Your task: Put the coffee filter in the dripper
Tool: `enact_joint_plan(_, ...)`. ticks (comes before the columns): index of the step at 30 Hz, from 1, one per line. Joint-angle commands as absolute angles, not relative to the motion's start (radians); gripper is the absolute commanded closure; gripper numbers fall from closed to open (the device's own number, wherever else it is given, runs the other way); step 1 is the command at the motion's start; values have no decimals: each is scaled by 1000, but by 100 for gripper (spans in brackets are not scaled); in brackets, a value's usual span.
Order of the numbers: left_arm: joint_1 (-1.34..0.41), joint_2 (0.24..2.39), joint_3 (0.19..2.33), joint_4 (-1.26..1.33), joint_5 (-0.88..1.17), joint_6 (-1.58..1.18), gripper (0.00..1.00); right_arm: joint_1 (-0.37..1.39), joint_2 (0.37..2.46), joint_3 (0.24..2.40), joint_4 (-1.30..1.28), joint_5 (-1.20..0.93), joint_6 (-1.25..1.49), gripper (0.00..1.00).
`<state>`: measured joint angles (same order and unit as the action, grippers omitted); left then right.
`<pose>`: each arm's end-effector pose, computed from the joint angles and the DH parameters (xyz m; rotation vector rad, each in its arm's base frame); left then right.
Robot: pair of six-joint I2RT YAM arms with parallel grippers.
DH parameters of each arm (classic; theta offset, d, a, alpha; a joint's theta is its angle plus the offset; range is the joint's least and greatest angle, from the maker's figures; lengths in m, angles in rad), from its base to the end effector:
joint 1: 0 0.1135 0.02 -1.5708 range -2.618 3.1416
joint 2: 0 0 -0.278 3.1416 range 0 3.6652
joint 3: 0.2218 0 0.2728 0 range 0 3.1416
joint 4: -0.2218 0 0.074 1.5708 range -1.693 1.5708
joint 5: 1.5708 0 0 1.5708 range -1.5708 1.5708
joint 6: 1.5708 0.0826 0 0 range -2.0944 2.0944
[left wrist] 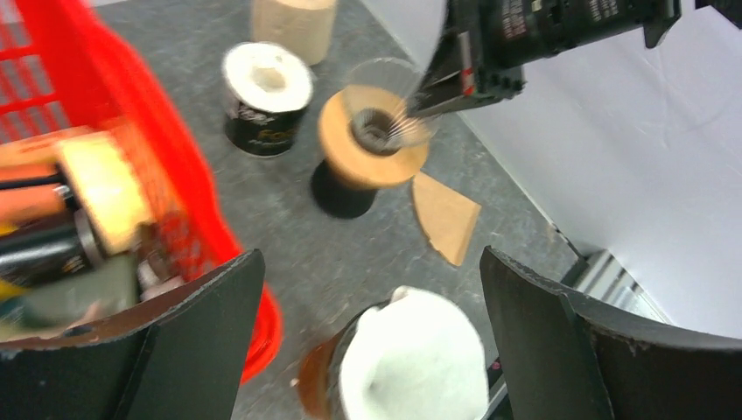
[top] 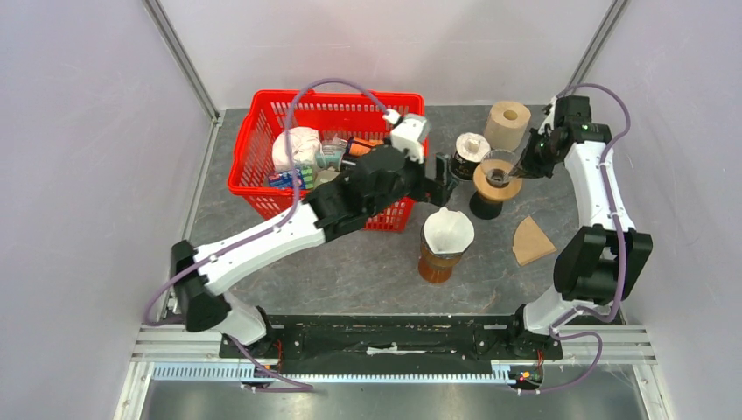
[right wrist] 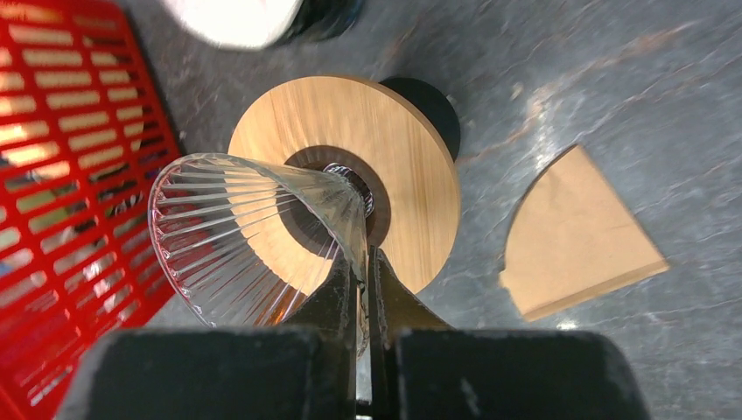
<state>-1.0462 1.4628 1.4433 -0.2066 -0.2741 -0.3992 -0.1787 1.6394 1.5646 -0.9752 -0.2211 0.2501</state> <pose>0.2231 -0.3410 0.4103 0.3950 1.8161 -0.7817 0.3829 -0.0508 0.2967 0.4803 2.5689 0.3146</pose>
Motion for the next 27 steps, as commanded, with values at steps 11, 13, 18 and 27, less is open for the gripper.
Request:
enact_joint_plan(11, -975, 1966, 1901, -363, -52, -523, 18, -111, 1573, 1408, -1051, -275, 201, 100)
enact_joint_plan(13, -966, 2019, 1970, -389, -34, -528, 22, -109, 1570, 1395, -1045, -290, 197, 100)
enact_joint_plan(18, -961, 2129, 2103, -433, -88, -525, 26, -104, 1556, 1389, -1038, -321, 175, 100)
enact_joint_plan(27, -953, 2191, 2186, -499, -179, -499, 41, -89, 1544, 1393, -1036, -321, 168, 100)
